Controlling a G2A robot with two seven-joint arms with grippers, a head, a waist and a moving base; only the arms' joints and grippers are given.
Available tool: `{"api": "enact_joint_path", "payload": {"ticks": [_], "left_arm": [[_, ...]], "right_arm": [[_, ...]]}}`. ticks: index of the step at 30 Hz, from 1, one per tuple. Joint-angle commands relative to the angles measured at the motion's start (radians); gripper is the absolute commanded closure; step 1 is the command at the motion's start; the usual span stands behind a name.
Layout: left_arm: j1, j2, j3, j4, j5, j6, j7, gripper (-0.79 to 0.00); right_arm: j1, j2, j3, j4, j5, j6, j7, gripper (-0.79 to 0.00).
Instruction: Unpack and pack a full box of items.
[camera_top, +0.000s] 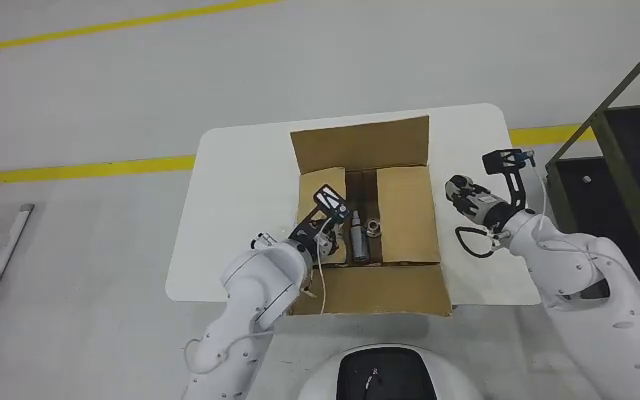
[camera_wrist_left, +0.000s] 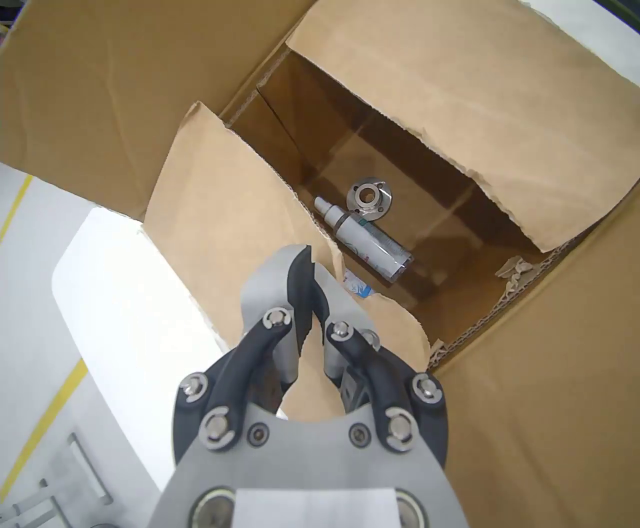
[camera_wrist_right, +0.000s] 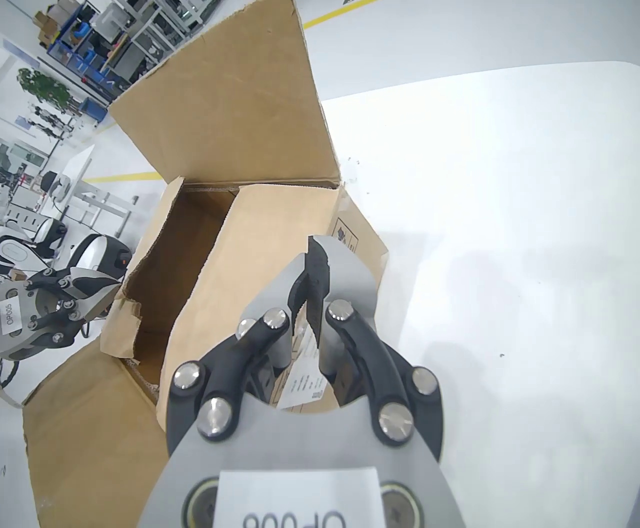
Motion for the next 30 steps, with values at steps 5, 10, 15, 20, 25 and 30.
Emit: {"api": "enact_joint_path", "payload": {"ticks": [5,10,15,20,25,30], "left_arm": [[0.000,0.003,-0.002,-0.010,0.008,-0.012,-0.005,-0.785],[0.001,0.003,-0.004,-0.014,0.015,0.004,-0.010,-0.785],[0.001,0.003,-0.004,-0.014,0.015,0.004,-0.010,-0.785],[0.001,0.003,-0.004,-0.014,0.015,0.004,-0.010,-0.785],[0.001,0.003,-0.004,-0.014,0.015,0.004,-0.010,-0.785],[0.001,0.003,-0.004,-0.014,0.015,0.004,-0.010,-0.785]], "right_arm": [[0.011,0.002,-0.011,0.003,-0.011,-0.005,0.026,0.000],[0.011,0.002,-0.011,0.003,-0.011,-0.005,0.026,0.000],[0.000,0.000,-0.002,0.010,0.024,0.000,-0.025,0.000],[0.033,-0.005,0.036,0.066,0.130,0.038,-0.114,0.000],[0.130,-0.012,0.025,0.195,0.167,0.075,-0.172,0.000],[0.246,-0.021,-0.017,0.321,0.173,0.080,-0.230,0.000]]}}
